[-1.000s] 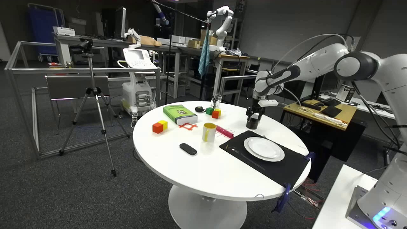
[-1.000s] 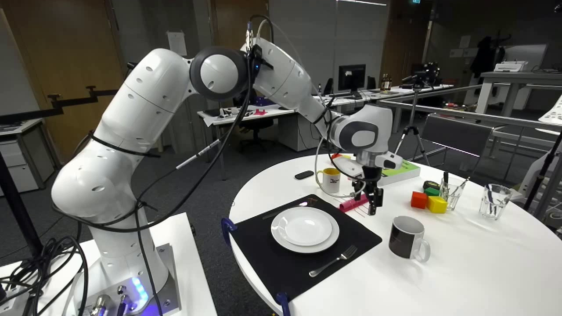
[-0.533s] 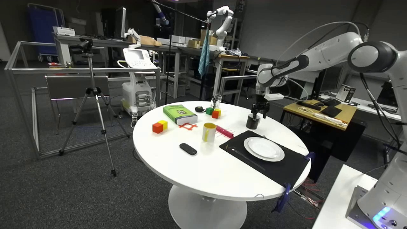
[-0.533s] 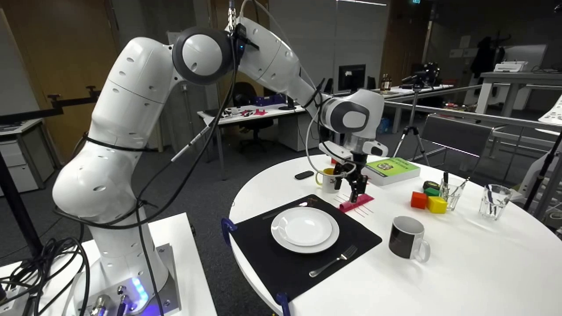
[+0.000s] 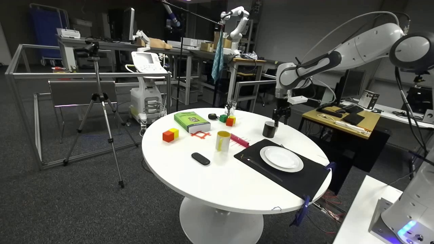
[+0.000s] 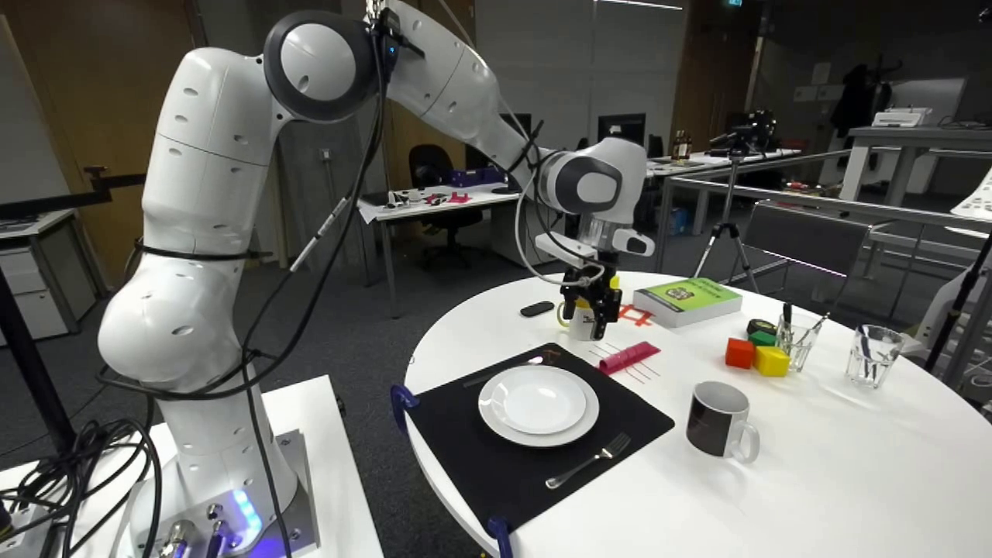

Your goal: Take the fork out of the cup then move the cup off of the table mat

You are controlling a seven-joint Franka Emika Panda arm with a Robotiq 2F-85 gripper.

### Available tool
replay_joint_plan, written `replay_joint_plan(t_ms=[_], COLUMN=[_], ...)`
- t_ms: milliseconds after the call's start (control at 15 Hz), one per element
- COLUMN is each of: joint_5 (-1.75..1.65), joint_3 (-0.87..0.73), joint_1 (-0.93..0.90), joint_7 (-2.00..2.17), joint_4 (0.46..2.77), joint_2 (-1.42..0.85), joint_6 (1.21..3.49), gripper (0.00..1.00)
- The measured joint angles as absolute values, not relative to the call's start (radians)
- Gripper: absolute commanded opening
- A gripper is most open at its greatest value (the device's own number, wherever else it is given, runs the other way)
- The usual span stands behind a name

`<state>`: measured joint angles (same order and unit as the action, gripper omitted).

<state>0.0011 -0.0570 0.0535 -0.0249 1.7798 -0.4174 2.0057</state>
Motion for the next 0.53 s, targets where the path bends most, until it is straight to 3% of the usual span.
replay_joint_plan(t_ms=[533], joint_5=[-0.003], joint_3=[-0.049], joint_1=[0.044], joint_7=[-0.056], joint_4=[1.970], joint_2=[-0.221], joint_6=[2.035], gripper=[1.00])
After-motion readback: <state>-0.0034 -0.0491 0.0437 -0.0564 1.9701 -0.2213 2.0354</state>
